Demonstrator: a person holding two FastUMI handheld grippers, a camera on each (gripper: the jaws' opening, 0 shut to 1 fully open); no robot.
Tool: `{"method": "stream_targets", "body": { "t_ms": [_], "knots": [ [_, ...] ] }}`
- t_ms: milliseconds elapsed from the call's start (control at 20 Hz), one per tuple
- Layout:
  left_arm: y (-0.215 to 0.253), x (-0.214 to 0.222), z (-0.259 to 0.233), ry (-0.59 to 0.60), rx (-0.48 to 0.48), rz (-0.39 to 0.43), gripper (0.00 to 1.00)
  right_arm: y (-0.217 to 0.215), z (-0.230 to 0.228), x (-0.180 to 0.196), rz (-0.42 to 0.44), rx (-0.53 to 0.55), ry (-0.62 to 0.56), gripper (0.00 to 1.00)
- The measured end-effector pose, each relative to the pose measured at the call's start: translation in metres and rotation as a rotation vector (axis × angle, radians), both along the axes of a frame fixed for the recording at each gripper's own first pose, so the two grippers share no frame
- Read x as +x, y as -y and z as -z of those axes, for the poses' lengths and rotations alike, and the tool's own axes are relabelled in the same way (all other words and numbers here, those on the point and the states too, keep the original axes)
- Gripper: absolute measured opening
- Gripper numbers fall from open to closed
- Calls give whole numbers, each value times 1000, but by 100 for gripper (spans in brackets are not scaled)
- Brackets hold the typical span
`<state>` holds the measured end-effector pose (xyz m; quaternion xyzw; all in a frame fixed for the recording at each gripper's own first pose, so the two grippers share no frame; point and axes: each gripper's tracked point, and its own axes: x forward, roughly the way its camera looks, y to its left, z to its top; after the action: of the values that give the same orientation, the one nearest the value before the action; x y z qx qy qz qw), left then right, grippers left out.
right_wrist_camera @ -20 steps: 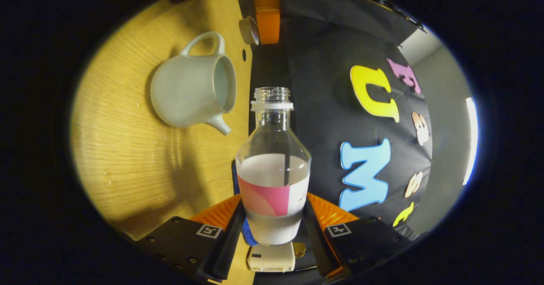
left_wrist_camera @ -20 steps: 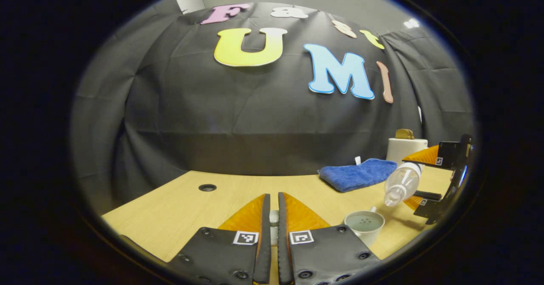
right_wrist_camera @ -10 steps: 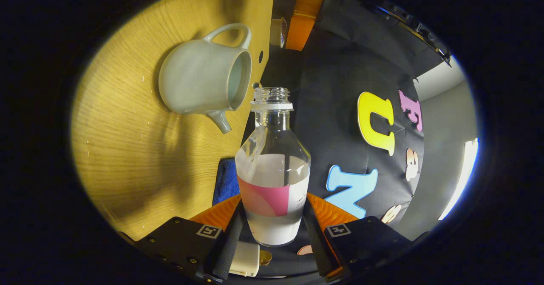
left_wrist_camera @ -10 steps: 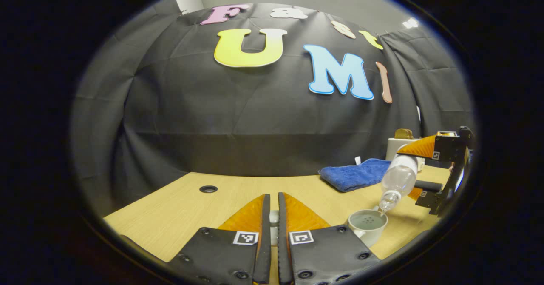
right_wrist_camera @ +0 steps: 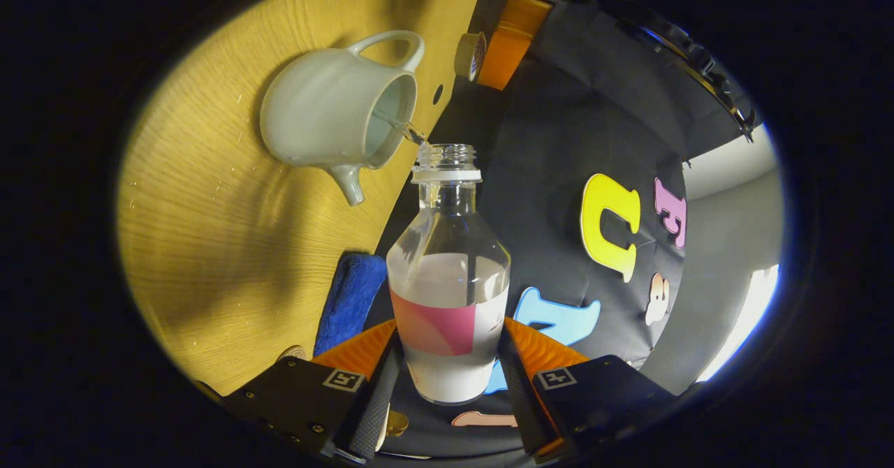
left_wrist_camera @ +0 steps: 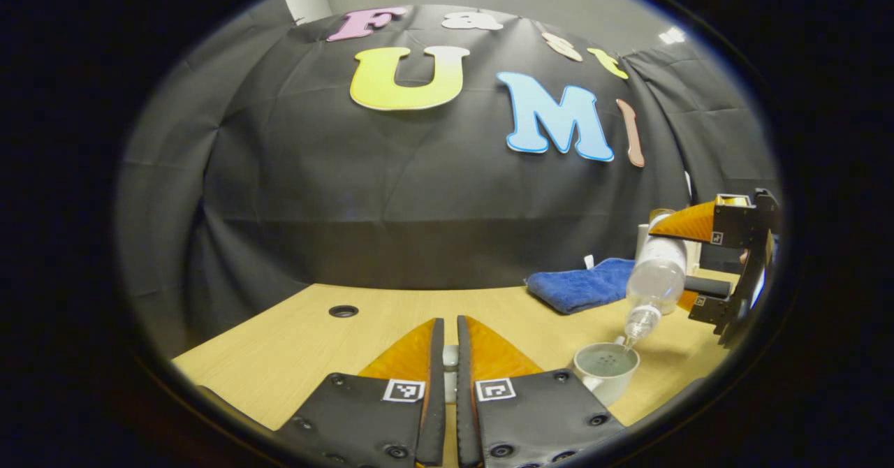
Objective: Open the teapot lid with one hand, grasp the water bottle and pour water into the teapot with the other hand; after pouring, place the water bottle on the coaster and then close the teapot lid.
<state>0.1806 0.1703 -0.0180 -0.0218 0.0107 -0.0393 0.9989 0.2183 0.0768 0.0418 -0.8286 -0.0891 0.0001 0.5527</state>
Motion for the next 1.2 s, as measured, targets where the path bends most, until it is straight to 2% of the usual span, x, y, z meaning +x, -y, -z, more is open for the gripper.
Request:
{"method": "stream_targets", "body": {
  "t_ms": [100, 150, 200, 250, 300, 500, 550, 650, 700, 750, 800, 850, 900, 950, 1050, 1200],
  "knots": [
    [0, 1, 0, 1, -1, 1, 12, -3, -3, 0, -7, -27, 7, 74],
    [1, 1, 0, 0, -1, 1, 15, -3, -4, 0, -9, -40, 11, 77],
    [1, 0, 1, -1, 0, 1, 12, -4, -6, 0, -13, -53, 15, 77],
    [1, 0, 0, 0, 2, 1, 12, -5, -7, 0, -17, -66, 19, 74],
    [1, 2, -1, 2, 5, 2, 15, -7, -8, 1, -22, -78, 23, 74],
    [2, 0, -1, 1, 10, 3, 15, -14, -13, 1, -41, -136, 42, 74],
    [2, 0, -1, 1, 10, 3, 12, -16, -14, 0, -46, -152, 46, 74],
    [2, 0, -1, 1, 9, 4, 15, -20, -15, -1, -58, -185, 53, 74],
    [3, 0, 0, 2, 9, 3, 15, -21, -17, -1, -64, -199, 56, 71],
    [2, 0, 0, 2, 9, 3, 15, -22, -18, 0, -68, -210, 56, 74],
    [2, 0, 0, 2, 9, 3, 12, -23, -19, 0, -72, -219, 60, 74],
    [2, -1, -1, 2, 8, 3, 15, -24, -21, 1, -75, -228, 62, 74],
    [2, -1, 0, 2, 8, 3, 12, -24, -22, 2, -77, -236, 64, 74],
    [2, 0, -1, 2, 9, 3, 15, -25, -23, 2, -80, -245, 66, 74],
    [2, 1, 0, 2, 9, 4, 12, -26, -28, 3, -89, -273, 78, 74],
    [2, 0, 0, 1, 9, 3, 15, -32, -32, 5, -100, -312, 85, 74]
  ]
}}
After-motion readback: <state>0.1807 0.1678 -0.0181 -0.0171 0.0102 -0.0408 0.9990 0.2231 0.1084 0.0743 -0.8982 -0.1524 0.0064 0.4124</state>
